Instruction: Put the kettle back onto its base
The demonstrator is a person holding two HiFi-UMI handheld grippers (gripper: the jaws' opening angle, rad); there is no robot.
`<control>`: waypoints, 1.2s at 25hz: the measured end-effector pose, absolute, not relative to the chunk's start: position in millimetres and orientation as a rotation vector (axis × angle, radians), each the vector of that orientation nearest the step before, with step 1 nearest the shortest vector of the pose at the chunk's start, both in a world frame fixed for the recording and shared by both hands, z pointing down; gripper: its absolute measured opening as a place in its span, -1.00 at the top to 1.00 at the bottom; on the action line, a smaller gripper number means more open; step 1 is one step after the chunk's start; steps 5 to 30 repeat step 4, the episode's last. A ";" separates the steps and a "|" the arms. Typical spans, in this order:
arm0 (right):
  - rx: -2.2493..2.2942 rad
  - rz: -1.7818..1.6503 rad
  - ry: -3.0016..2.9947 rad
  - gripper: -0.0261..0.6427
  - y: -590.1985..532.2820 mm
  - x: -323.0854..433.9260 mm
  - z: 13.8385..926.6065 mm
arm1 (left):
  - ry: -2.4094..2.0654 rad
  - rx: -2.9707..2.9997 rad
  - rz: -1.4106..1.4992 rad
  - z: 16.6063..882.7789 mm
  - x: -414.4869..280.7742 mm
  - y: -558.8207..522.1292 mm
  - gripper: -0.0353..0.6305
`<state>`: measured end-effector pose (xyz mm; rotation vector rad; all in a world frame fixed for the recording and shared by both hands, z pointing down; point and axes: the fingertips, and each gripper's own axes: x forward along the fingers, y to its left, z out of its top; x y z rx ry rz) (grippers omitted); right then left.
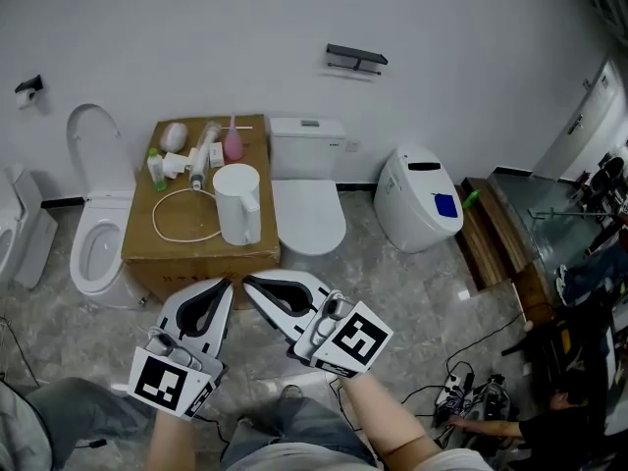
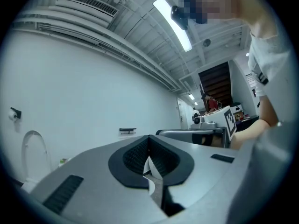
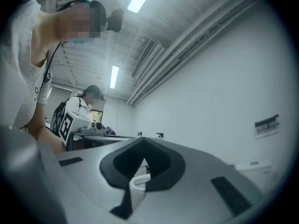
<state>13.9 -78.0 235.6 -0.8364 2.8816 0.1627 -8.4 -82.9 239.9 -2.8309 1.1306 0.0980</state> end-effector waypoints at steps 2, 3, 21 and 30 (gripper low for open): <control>-0.842 0.162 2.882 0.90 -75.3 11.6 235.7 | 1.130 -2.833 0.100 240.1 -11.5 -79.6 0.89; -0.845 0.160 2.882 0.90 -73.7 10.0 236.0 | 1.130 -2.834 0.102 240.3 -13.1 -77.8 0.89; -0.847 0.158 2.883 0.90 -72.1 8.4 236.2 | 1.131 -2.836 0.104 240.5 -14.7 -75.9 0.89; -0.847 0.158 2.883 0.90 -72.1 8.4 236.2 | 1.131 -2.836 0.104 240.5 -14.7 -75.9 0.89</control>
